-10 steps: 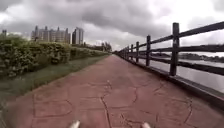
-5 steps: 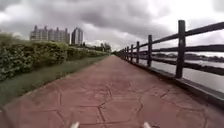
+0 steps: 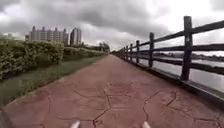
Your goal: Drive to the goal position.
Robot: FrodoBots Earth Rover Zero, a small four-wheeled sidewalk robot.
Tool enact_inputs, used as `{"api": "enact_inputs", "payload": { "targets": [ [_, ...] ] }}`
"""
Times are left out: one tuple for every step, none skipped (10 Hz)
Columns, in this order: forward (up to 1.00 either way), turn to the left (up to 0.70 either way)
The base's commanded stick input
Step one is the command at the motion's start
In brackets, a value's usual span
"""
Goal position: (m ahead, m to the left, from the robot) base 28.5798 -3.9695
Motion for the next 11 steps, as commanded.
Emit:
{"api": "enact_inputs", "payload": {
  "targets": [
    [0.50,0.00],
    [0.50,0.00],
    [0.50,0.00],
    [0.50,0.00],
    [0.50,0.00],
    [0.50,0.00],
    [0.50,0.00],
    [0.50,0.00],
    [0.50,0.00],
    [0.50,0.00],
    [0.50,0.00]
  ]
}}
